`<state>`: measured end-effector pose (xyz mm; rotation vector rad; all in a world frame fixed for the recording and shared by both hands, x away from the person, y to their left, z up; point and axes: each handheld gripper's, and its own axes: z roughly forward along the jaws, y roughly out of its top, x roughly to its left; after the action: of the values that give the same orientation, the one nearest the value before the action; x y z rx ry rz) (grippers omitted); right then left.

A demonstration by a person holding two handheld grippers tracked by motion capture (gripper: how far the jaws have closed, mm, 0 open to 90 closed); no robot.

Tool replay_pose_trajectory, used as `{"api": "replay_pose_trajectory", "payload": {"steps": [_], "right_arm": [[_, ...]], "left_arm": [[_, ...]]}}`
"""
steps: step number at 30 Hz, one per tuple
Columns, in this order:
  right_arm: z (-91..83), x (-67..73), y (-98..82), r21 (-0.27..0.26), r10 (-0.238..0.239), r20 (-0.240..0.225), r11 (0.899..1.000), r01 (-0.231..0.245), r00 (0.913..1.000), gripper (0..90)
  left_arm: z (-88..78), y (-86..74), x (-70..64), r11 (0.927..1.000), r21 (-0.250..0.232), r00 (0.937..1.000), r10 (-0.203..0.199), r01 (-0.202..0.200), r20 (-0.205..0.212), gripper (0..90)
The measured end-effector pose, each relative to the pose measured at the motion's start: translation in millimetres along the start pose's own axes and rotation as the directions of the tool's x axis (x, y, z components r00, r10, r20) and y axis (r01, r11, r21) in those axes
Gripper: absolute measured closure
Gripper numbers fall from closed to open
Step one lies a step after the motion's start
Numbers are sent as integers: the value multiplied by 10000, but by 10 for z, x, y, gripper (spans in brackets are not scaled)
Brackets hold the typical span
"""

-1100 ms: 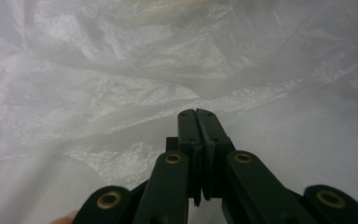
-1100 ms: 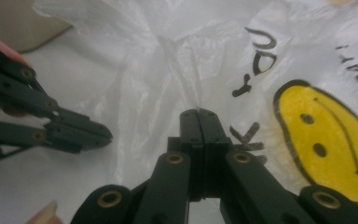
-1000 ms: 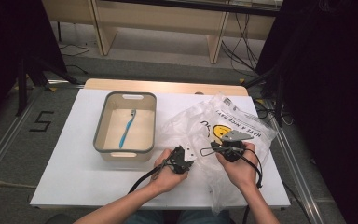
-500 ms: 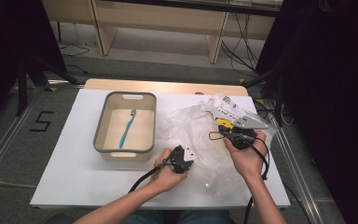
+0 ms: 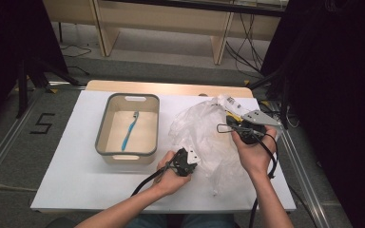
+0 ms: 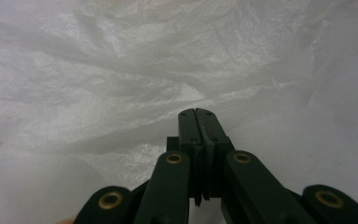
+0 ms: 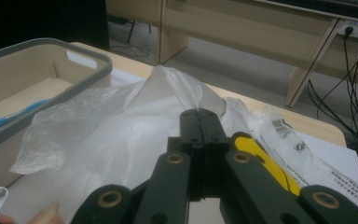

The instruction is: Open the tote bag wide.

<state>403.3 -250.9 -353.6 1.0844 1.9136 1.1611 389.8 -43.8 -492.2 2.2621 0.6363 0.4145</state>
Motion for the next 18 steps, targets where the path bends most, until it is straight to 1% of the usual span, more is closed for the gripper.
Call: {"api": "replay_pose_trajectory", "payload": {"steps": [3, 6, 7, 8, 11, 15, 17, 18], "right_arm": [[25, 19, -25, 129, -7, -83, 9999, 8, 10000, 900], [34, 28, -29, 129, -3, -128, 9999, 5, 9999, 900], [34, 28, -29, 129, -3, -128, 9999, 5, 9999, 900], [31, 27, -26, 102, -15, -126, 9999, 16, 9999, 900], [28, 26, -25, 103, -19, -129, 9999, 20, 9999, 900], [21, 18, -29, 116, 8, -131, 9999, -6, 9999, 900], [22, 16, -32, 94, 14, -144, 10000, -13, 9999, 900], [23, 14, -33, 98, 4, -144, 10000, -3, 9999, 900]], "left_arm": [[-10, -1, 7, 10000, 7, 10000, 14, -14, 37, 884], [-19, 1, 11, 10000, 50, 10000, 0, 0, 74, 862], [-21, 0, 9, 10000, -11, 10000, -64, 64, 59, 862], [-45, 4, 14, 10000, -49, 10000, -19, 19, 44, 851], [-79, 13, 15, 9998, -182, 10000, -46, 46, 22, 835], [-165, 22, 22, 9990, -414, 9999, -147, 146, -10, 775], [-218, 26, 28, 9988, -472, 9999, -93, 91, -40, 732], [-273, 32, 22, 9987, -513, 10000, -8, 5, -53, 711]]}}
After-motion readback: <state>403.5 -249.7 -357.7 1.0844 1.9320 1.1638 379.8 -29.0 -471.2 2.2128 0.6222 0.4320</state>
